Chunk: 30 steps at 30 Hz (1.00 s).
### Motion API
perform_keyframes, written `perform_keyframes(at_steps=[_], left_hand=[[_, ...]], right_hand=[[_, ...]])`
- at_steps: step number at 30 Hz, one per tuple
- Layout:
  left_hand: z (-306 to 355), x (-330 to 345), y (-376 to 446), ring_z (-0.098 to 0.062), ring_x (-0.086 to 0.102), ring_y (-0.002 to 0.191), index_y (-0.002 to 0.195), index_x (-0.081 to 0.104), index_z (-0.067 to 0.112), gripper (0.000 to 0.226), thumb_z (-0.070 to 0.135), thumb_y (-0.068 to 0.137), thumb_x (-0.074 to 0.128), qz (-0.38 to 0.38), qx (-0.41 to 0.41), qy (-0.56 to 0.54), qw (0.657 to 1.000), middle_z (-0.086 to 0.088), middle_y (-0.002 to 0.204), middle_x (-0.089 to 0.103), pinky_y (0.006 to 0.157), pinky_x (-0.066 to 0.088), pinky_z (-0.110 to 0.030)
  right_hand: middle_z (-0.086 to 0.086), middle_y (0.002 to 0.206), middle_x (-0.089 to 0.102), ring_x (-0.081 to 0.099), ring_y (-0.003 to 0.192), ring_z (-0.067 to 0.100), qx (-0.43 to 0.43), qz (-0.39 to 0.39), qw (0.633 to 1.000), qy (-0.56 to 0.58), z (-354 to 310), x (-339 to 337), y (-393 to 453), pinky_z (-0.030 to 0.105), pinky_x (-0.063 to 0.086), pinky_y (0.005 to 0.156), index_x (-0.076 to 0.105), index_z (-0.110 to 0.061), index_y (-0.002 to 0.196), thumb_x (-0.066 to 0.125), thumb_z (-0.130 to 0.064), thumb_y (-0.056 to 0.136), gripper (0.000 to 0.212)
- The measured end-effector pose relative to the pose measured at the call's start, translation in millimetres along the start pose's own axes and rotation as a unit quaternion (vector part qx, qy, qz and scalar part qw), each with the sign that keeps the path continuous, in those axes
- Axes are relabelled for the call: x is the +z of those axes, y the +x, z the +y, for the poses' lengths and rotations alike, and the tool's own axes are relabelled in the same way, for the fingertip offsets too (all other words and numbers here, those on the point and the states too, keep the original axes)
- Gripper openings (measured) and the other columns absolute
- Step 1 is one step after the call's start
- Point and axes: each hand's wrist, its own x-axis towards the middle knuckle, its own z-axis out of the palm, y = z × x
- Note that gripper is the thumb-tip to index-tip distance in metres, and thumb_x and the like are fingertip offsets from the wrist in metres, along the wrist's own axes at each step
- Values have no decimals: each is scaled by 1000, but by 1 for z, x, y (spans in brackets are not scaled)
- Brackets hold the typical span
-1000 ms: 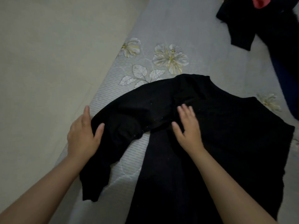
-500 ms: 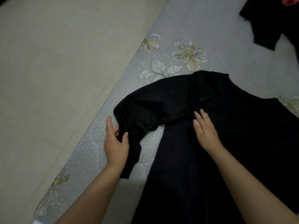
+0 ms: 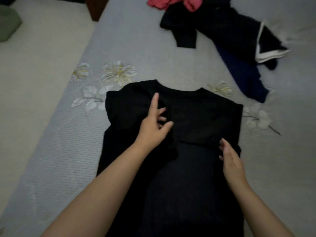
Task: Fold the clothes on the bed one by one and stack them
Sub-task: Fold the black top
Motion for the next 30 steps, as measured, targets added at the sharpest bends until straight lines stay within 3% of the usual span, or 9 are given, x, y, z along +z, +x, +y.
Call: perform_keyframes(at_steps=[2, 5, 9, 13, 17, 21, 24, 26, 30], left_hand=[[20, 49, 13, -12, 51, 113, 137, -9, 40, 86, 8, 89, 55, -112, -49, -83, 989, -11, 146, 31, 91, 38, -14], [23, 89, 11, -13, 39, 127, 146, 2, 25, 71, 11, 93, 48, -99, -82, -93, 987, -10, 149, 27, 99, 31, -18], [-24, 68, -10, -28, 30, 135, 143, 24, 10, 56, 23, 94, 46, -38, -34, 230, 972, -14, 144, 35, 107, 23, -27], [-74, 24, -23, -48, 31, 130, 131, 49, 7, 49, 28, 87, 52, 1, -28, 472, 881, -24, 138, 42, 97, 32, -60], [-95, -5, -12, -37, 9, 141, 143, 28, 18, 55, 33, 93, 45, -39, -86, 523, 847, -11, 152, 21, 110, 12, -54], [-111, -26, 0, -34, 8, 141, 143, 26, 22, 64, 48, 85, 27, -71, -66, 539, 837, -4, 152, 21, 111, 9, -52], [-110, -40, 5, -29, 3, 142, 144, 22, 30, 52, 45, 95, 33, -105, -76, 568, 813, 5, 154, 15, 111, 6, -52], [-105, -49, 10, -35, 21, 138, 138, 40, 26, 50, 47, 93, 33, -116, -43, 577, 808, 0, 148, 33, 106, 15, -59], [-92, -65, 39, -42, 61, 92, 104, 65, 1, 56, 39, 84, 31, -74, 49, 522, 848, -20, 102, 65, 78, 48, -57]], right_hand=[[9, 139, 43, 41, 128, 22, 21, 24, 999, 16, 17, -28, 0, 42, 32, 109, 38, -11, 137, 32, -24, 99, 40], [10, 137, 45, 42, 125, 17, 37, 25, 999, -13, 38, -49, -2, 26, 31, 103, 39, -9, 136, 37, -21, 98, 40], [17, 129, 53, 47, 120, 32, -71, -30, 983, -168, 37, -30, -5, 34, 36, 98, 52, -5, 127, 28, -68, 85, 79], [19, 129, 54, 44, 121, 37, -199, -63, 905, -371, 31, 22, 5, 49, 48, 84, 51, -31, 121, 31, -64, 77, 59], [15, 153, 15, 18, 139, 32, -183, -134, 861, -455, 23, 62, 27, 54, 22, 107, 38, -35, 136, 49, -55, 84, 57], [10, 90, 66, 65, 80, 24, -281, -29, 908, -309, 26, 54, 44, 30, 51, 68, 70, -11, 85, 74, -44, 61, 41], [5, 88, 54, 50, 83, 11, -123, 90, 988, -19, 14, 9, 67, 12, 39, 73, 59, -12, 85, 69, -33, 74, 26], [9, 98, 56, 52, 88, 17, 49, 136, 983, 115, 15, -30, 89, 20, 42, 75, 54, -19, 88, 70, -27, 78, 20], [14, 110, 55, 54, 103, 30, 162, 173, 971, -19, 16, -48, 114, 34, 40, 84, 42, -6, 127, 60, -22, 87, 47]])
